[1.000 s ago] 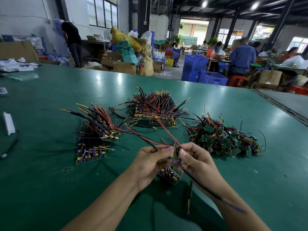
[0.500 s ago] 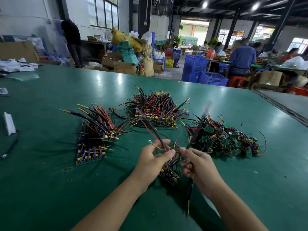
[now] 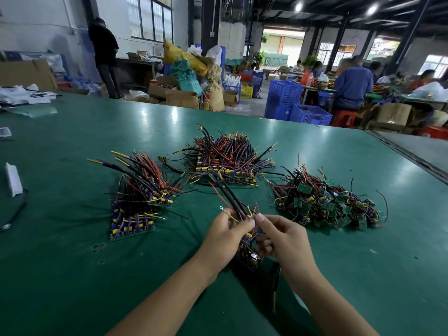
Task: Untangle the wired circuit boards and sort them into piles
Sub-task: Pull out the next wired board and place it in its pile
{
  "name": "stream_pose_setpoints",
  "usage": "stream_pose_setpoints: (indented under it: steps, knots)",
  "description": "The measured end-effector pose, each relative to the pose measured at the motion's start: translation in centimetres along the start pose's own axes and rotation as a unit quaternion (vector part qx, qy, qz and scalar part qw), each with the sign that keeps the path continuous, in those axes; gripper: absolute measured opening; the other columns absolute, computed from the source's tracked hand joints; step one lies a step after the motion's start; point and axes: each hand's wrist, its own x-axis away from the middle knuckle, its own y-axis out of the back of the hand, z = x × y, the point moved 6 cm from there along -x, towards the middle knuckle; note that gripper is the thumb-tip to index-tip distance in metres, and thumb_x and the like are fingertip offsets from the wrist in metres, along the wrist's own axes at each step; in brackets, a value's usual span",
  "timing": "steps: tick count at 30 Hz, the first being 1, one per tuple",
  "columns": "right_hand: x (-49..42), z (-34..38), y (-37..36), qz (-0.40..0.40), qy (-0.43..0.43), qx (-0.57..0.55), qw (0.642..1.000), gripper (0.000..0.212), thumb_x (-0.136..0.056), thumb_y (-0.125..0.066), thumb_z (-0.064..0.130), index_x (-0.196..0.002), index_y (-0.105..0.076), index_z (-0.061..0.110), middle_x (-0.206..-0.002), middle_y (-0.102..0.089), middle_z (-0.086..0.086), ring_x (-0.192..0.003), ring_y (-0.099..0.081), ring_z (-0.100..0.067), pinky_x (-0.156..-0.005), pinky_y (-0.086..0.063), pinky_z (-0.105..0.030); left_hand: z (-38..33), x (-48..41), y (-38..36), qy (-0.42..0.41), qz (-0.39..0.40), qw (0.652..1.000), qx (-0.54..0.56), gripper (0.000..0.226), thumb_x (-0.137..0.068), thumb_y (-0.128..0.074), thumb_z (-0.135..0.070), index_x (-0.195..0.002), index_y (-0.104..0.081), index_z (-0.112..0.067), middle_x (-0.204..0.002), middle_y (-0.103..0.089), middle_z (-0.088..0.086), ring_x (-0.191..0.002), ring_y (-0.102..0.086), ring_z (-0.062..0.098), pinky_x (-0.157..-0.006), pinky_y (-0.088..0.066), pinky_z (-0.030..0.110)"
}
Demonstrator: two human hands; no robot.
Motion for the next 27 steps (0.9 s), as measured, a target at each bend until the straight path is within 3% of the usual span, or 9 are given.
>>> stream_pose_setpoints:
  steps: [2,4,8,11,15,18,19,22,27]
  knots:
    - [0.1,0.1,-0.1,0.001,0.014,0.017,1.0,0.019,-0.085,-0.071,0.031,-0.091,-0.074,0.013,-0.061,-0.066,-0.006,-0.048,-0.059,-0.016,-0.051,-0.051,-0.026,-0.1,0.1,0.1,-0.009,-0.01,1.0,-0.019,0.015,-0.095,-0.06,-0.023,-0.105,-0.06,-0.011,-0.075,-0.069,-0.013,-0.079,-0.065,0.002,-0.066,-0.047,0.009]
    - [0.1,0.2,-0.2,0.0,0.026,0.042,0.999,0.016,-0.085,-0.071,0.031,-0.091,-0.074,0.017,-0.062,-0.067,-0.004,-0.05,-0.058,-0.013,-0.051,-0.05,-0.024,0.0,0.0,0.4,-0.016,-0.029,0.999,-0.042,0.023,-0.095,-0.059,-0.029,-0.113,-0.057,-0.014,-0.08,-0.065,-0.012,-0.086,-0.064,0.002,-0.07,-0.045,0.007]
    - [0.2,0.5,-0.2,0.015,0.067,0.079,0.994,0.011,-0.09,-0.067,0.029,-0.092,-0.075,0.021,-0.057,-0.059,-0.006,-0.049,-0.051,-0.017,-0.05,-0.044,-0.031,0.0,-0.2,0.4,-0.028,-0.028,0.998,-0.051,0.018,-0.095,-0.06,-0.026,-0.108,-0.062,-0.013,-0.082,-0.068,-0.01,-0.087,-0.066,0.005,-0.073,-0.046,0.008]
    - [0.3,1.0,-0.2,0.022,0.116,0.163,0.98,0.015,-0.091,-0.062,0.037,-0.091,-0.076,0.035,-0.058,-0.055,0.005,-0.054,-0.045,-0.012,-0.056,-0.037,-0.031,0.0,-0.2,0.3,-0.04,-0.002,0.997,-0.059,0.01,-0.095,-0.059,-0.02,-0.101,-0.067,-0.018,-0.077,-0.071,-0.015,-0.08,-0.065,-0.003,-0.071,-0.046,0.007]
    - [0.3,1.5,-0.3,0.03,0.139,0.231,0.963,0.013,-0.092,-0.062,0.036,-0.091,-0.073,0.042,-0.089,-0.06,0.005,-0.089,-0.059,-0.007,-0.081,-0.045,-0.028,0.0,-0.4,0.7,-0.062,-0.008,0.994,-0.084,0.012,-0.096,-0.058,-0.021,-0.101,-0.067,-0.026,-0.1,-0.072,-0.013,-0.096,-0.065,-0.005,-0.08,-0.046,0.008]
    - [0.6,1.7,-1.0,0.078,0.145,0.243,0.956,0.011,-0.092,-0.064,0.032,-0.086,-0.073,0.033,-0.09,-0.064,0.008,-0.086,-0.06,-0.004,-0.076,-0.045,-0.025,0.0,-0.7,0.5,-0.106,-0.012,0.977,-0.184,0.022,-0.099,-0.051,-0.021,-0.107,-0.067,-0.008,-0.108,-0.068,0.005,-0.102,-0.061,0.008,-0.091,-0.047,0.022]
    - [0.8,1.7,-1.3,0.1,0.151,0.246,0.952,0.01,-0.093,-0.064,0.029,-0.087,-0.073,0.029,-0.084,-0.065,0.007,-0.079,-0.06,-0.004,-0.071,-0.044,-0.024,0.0,-0.8,0.4,-0.119,-0.011,0.969,-0.217,0.027,-0.1,-0.049,-0.02,-0.11,-0.065,-0.001,-0.111,-0.064,0.007,-0.104,-0.058,0.01,-0.094,-0.044,0.019]
    - [1.2,1.9,-1.7,0.135,0.159,0.229,0.951,0.012,-0.091,-0.066,0.03,-0.087,-0.07,0.019,-0.065,-0.056,0.005,-0.061,-0.047,-0.005,-0.057,-0.035,-0.023,0.1,-0.8,0.2,-0.123,0.007,0.965,-0.233,0.032,-0.102,-0.043,-0.019,-0.118,-0.061,0.003,-0.117,-0.054,0.0,-0.107,-0.051,-0.004,-0.093,-0.033,0.003]
    - [1.2,2.1,-1.7,0.165,0.086,0.123,0.975,0.035,-0.083,-0.063,0.036,-0.089,-0.064,0.002,-0.073,-0.052,-0.003,-0.07,-0.049,-0.015,-0.068,-0.039,-0.03,-0.4,0.1,-0.5,-0.086,0.099,0.974,-0.186,0.038,-0.102,-0.036,-0.03,-0.116,-0.062,-0.006,-0.122,-0.054,-0.004,-0.109,-0.048,-0.015,-0.098,-0.036,0.008]
